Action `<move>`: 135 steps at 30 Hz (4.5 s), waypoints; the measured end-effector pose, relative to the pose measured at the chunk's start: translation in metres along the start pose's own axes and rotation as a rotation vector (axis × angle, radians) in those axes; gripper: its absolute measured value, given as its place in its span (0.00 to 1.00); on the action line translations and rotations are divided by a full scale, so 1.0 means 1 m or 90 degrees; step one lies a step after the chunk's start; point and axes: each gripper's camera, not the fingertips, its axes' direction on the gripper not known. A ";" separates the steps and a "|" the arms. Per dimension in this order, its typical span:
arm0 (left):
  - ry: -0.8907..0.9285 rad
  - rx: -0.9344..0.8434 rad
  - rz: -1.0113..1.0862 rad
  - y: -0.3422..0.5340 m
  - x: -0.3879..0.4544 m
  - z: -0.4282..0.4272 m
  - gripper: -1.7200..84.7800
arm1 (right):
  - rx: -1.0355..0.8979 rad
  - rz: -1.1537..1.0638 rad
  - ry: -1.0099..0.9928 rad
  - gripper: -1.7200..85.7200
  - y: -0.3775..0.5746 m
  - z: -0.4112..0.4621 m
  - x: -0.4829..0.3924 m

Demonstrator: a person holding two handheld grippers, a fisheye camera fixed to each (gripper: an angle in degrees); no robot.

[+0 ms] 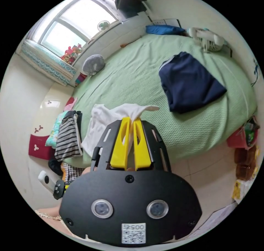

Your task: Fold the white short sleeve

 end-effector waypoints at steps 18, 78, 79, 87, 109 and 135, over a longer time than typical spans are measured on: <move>0.000 0.062 -0.079 0.039 -0.099 -0.078 0.07 | -0.011 -0.158 0.188 0.01 -0.036 0.054 -0.249; -0.202 -0.112 -0.288 0.087 -0.248 -0.049 0.25 | -0.110 -0.309 0.136 0.16 -0.013 0.212 -0.308; -0.211 -0.116 -0.290 0.086 -0.247 -0.049 0.24 | -0.109 -0.311 0.135 0.16 -0.012 0.212 -0.308; -0.250 -0.158 -0.296 0.080 -0.233 -0.061 0.21 | -0.082 -0.305 0.137 0.07 0.015 0.201 -0.315; -0.205 0.044 -0.265 0.163 -0.132 -0.256 0.09 | 0.049 -0.491 0.150 0.04 0.092 0.039 -0.478; -0.276 0.124 -0.493 0.332 -0.227 -0.488 0.10 | -0.053 -0.572 0.001 0.11 0.112 0.132 -0.720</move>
